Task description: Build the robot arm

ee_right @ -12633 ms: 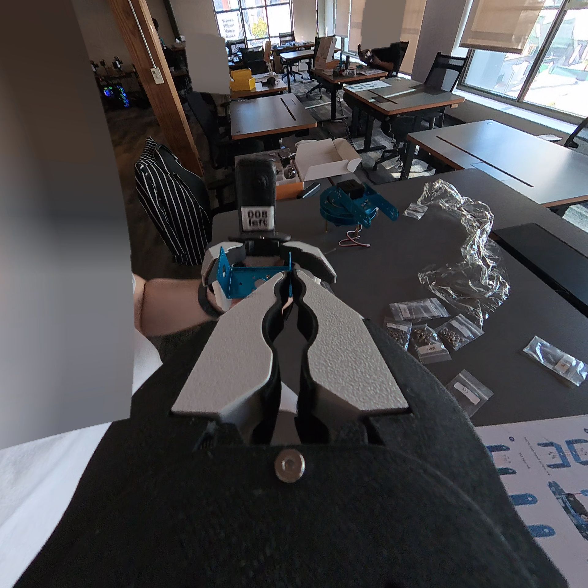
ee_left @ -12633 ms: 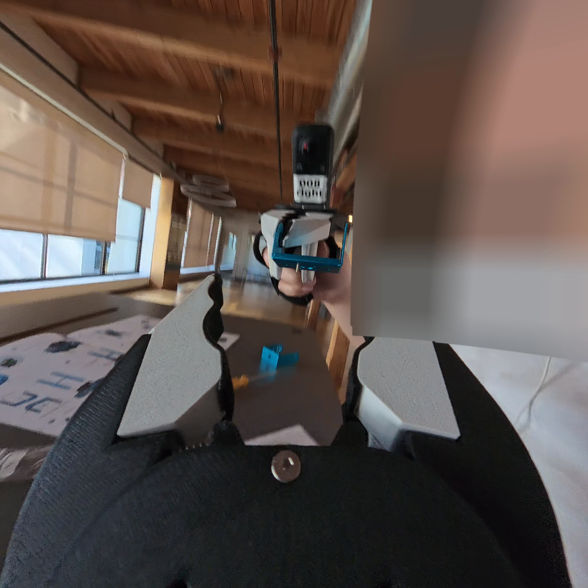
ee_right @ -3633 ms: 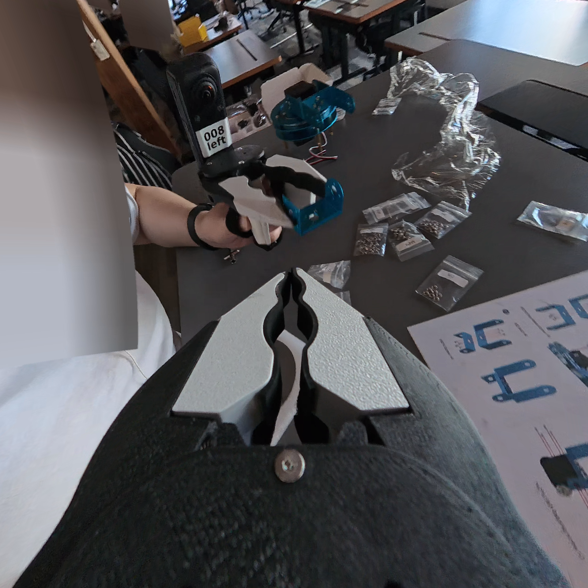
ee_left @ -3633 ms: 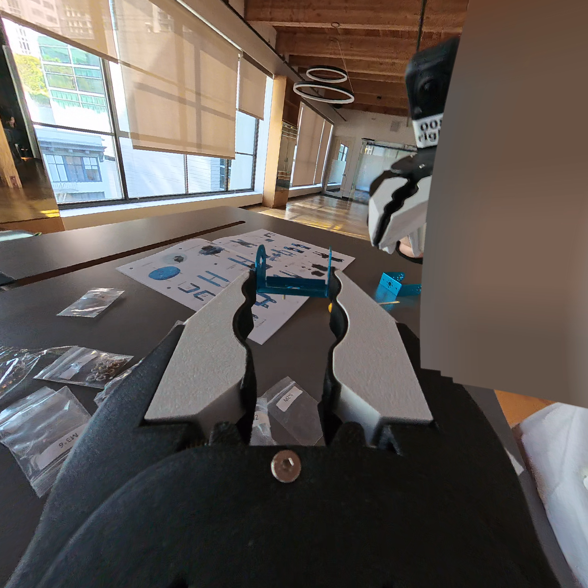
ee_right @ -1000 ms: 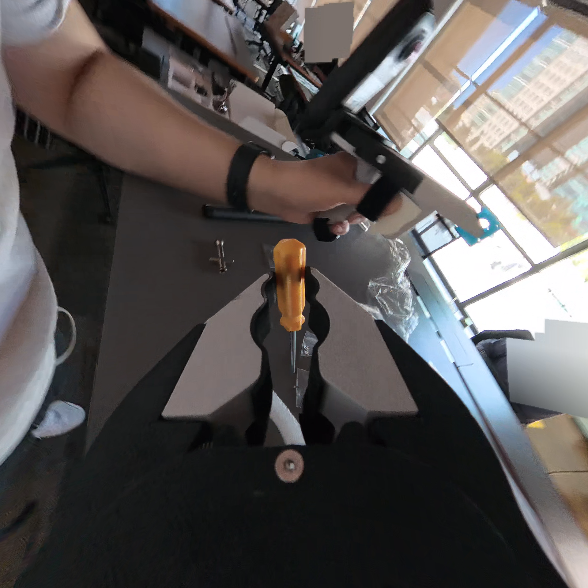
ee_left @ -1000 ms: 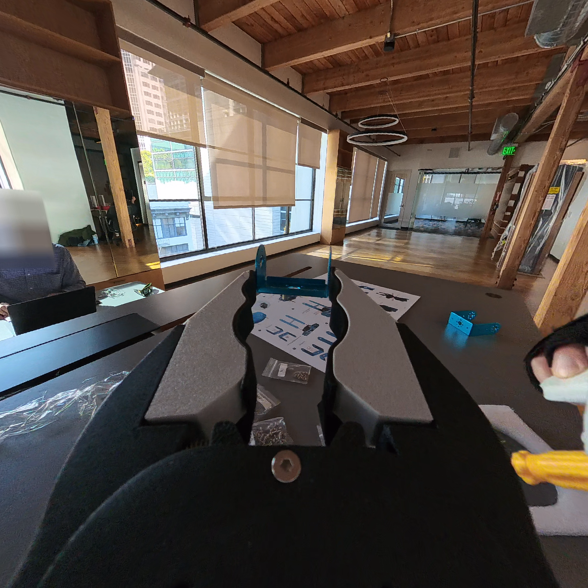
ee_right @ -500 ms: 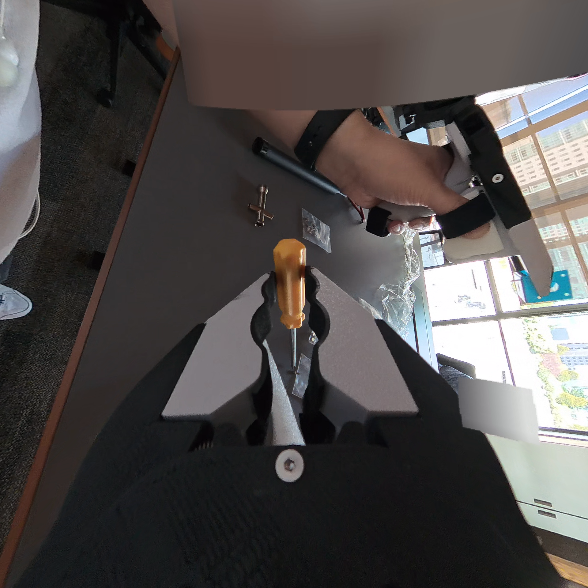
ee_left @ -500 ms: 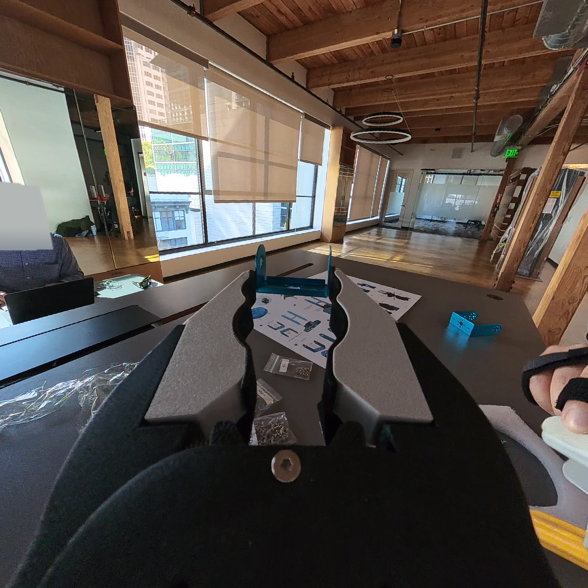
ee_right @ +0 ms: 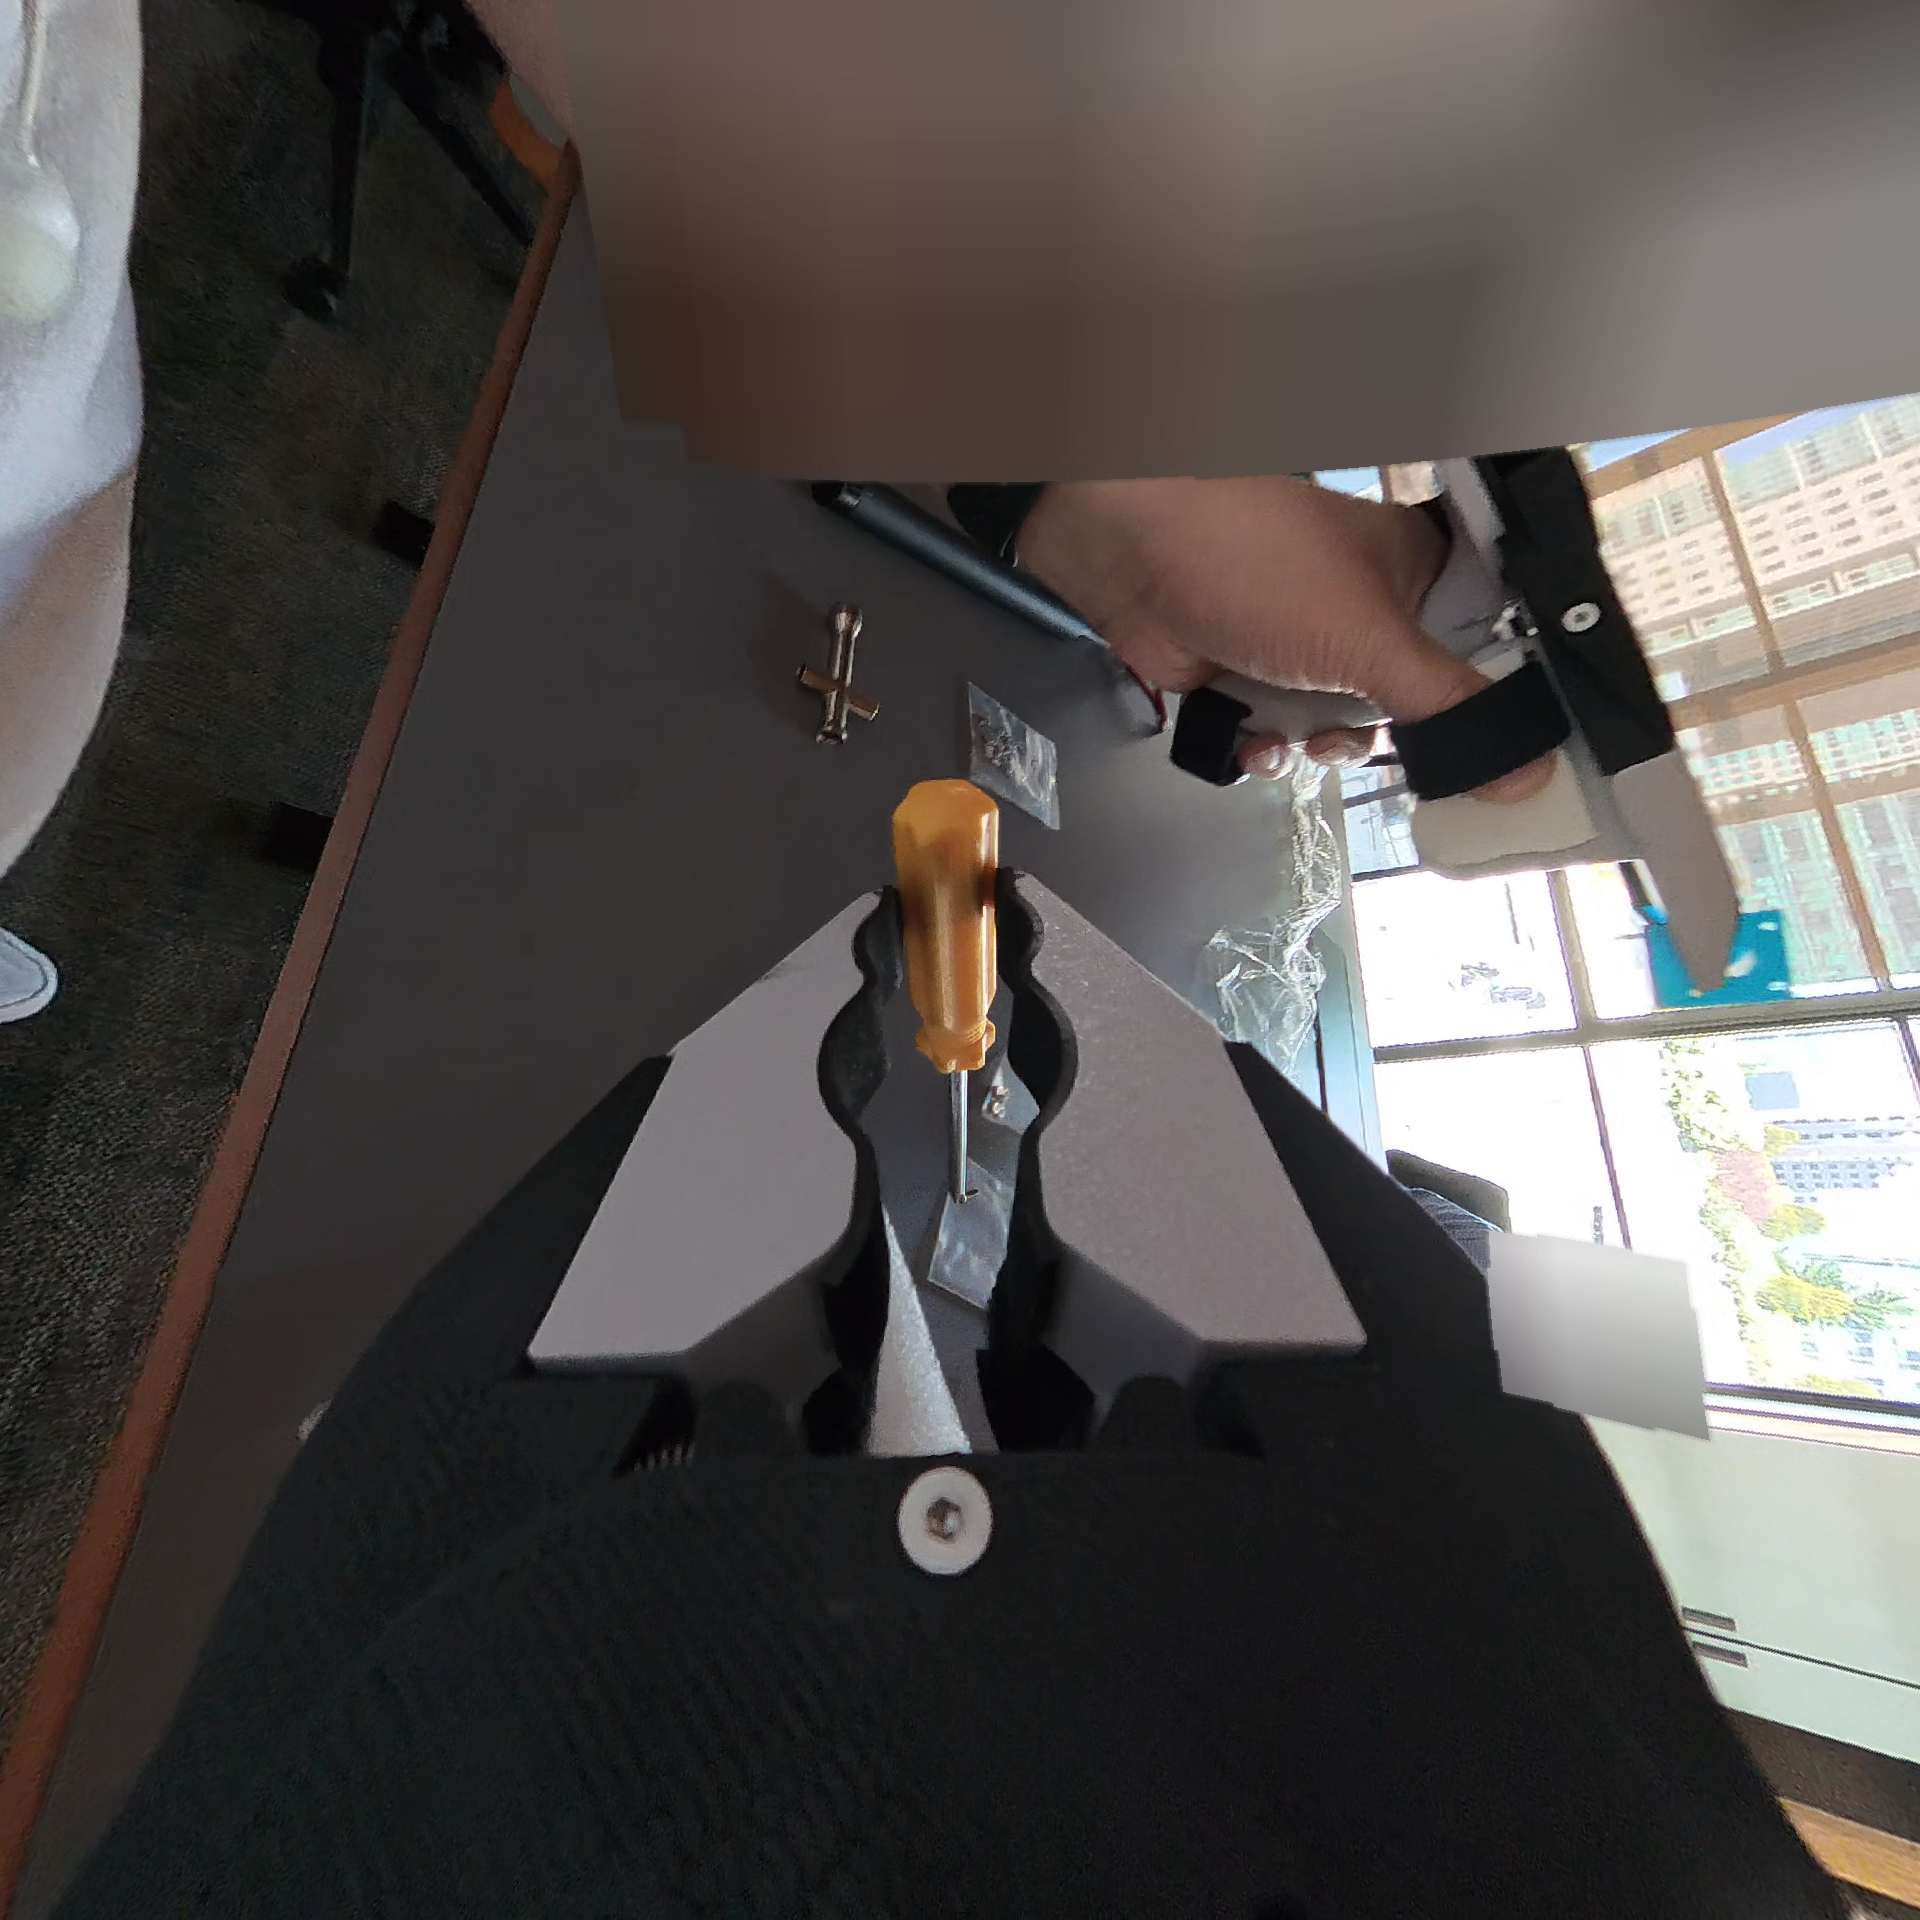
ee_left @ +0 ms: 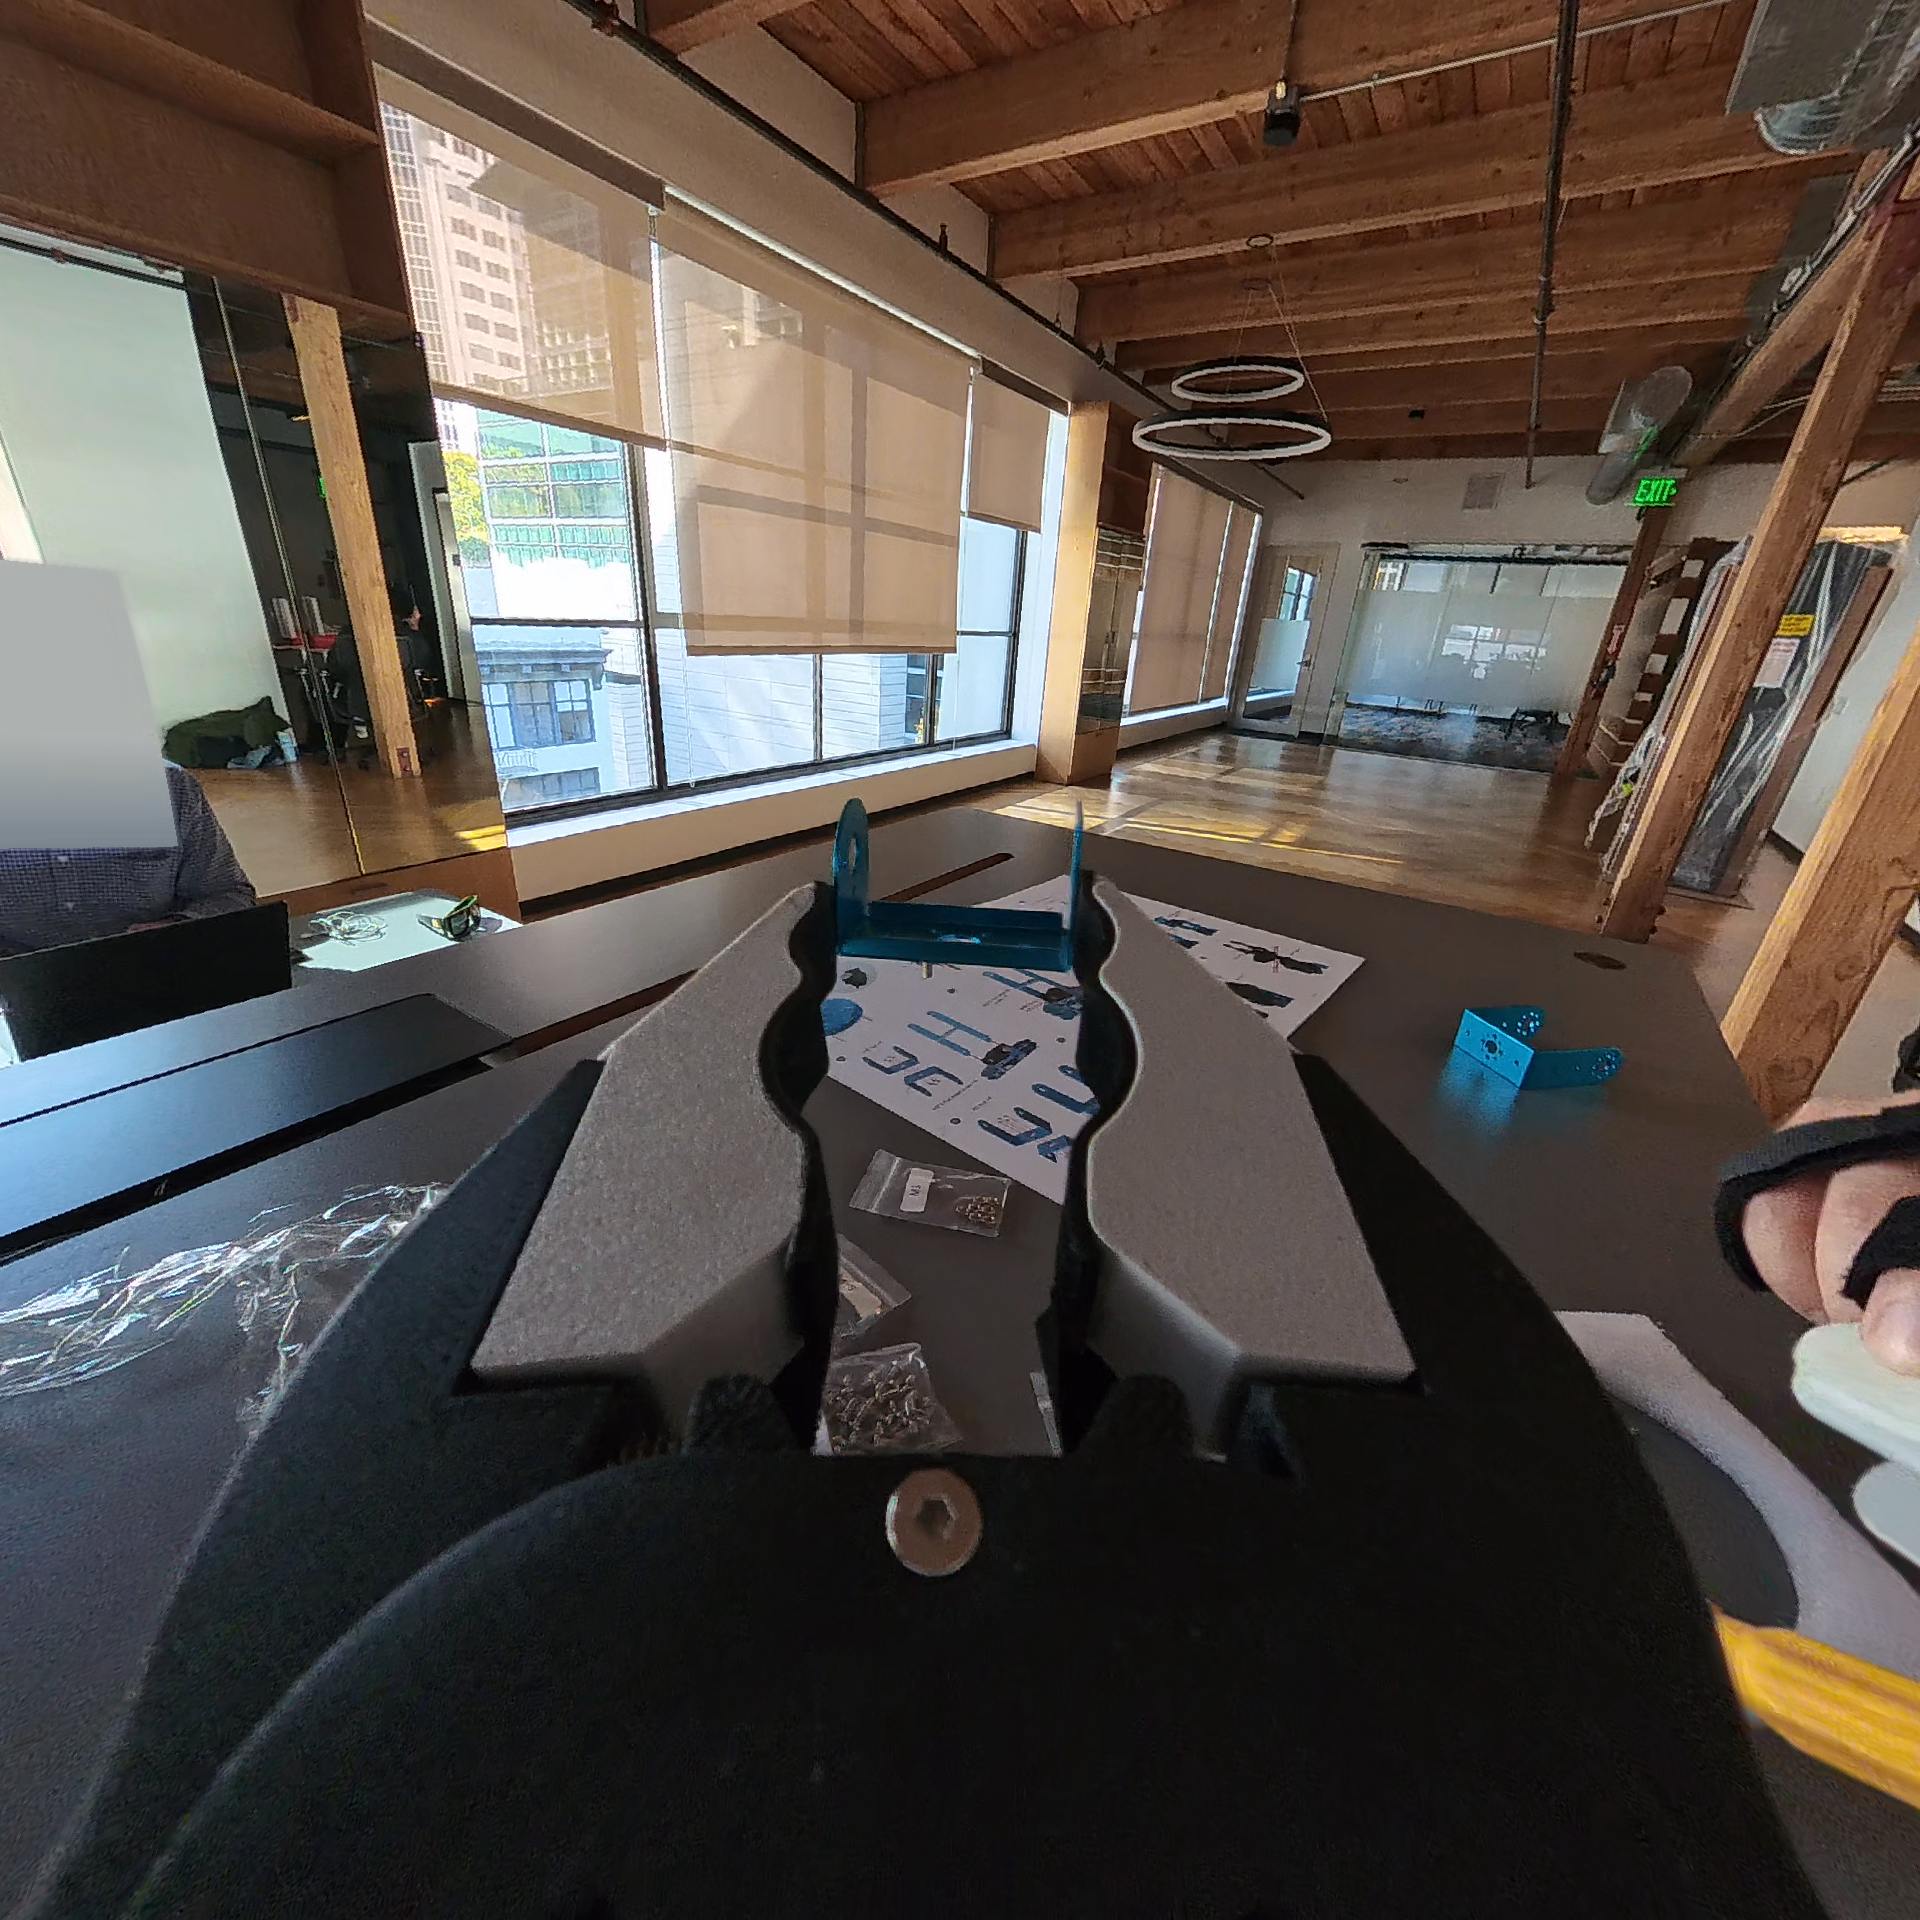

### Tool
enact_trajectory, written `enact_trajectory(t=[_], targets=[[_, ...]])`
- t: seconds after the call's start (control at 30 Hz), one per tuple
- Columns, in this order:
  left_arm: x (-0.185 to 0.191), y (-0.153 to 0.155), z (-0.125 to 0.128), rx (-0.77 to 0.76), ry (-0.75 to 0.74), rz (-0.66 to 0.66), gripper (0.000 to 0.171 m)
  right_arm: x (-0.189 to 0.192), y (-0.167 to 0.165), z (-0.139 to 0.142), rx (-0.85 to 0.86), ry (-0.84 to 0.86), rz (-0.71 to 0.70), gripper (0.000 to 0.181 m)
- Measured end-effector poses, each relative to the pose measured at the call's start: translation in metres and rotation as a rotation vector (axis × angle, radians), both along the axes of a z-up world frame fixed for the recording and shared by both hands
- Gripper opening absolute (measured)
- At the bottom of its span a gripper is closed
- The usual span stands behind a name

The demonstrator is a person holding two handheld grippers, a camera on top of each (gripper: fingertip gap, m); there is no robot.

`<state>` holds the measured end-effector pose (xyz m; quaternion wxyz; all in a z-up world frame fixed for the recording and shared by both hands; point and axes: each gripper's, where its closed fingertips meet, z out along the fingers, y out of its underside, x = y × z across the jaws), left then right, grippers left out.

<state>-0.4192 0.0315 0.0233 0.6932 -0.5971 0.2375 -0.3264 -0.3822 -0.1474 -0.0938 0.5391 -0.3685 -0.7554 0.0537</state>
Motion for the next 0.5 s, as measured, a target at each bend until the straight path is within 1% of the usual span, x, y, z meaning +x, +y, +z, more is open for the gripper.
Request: enact_trajectory(t=[0.1,0.17,0.27,0.4,0.5], targets=[[0.005,0.000,-0.005,-0.020,0.013,-0.033,0.045,0.000,-0.002,0.026,-0.035,0.073,-0.014,0.016],[0.013,-0.002,-0.011,-0.037,0.033,-0.086,0.045,0.004,0.002,0.052,-0.094,0.171,-0.049,0.016],[0.024,-0.007,-0.020,-0.024,0.071,-0.152,0.045,0.017,0.012,0.109,-0.258,0.401,-0.079,0.016],[0.037,-0.020,-0.024,0.055,0.142,-0.216,0.045,0.052,0.035,0.186,-0.474,0.734,-0.093,0.016],[0.045,-0.035,-0.019,0.131,0.145,-0.260,0.044,0.076,0.054,0.223,-0.673,0.931,-0.072,0.016]])
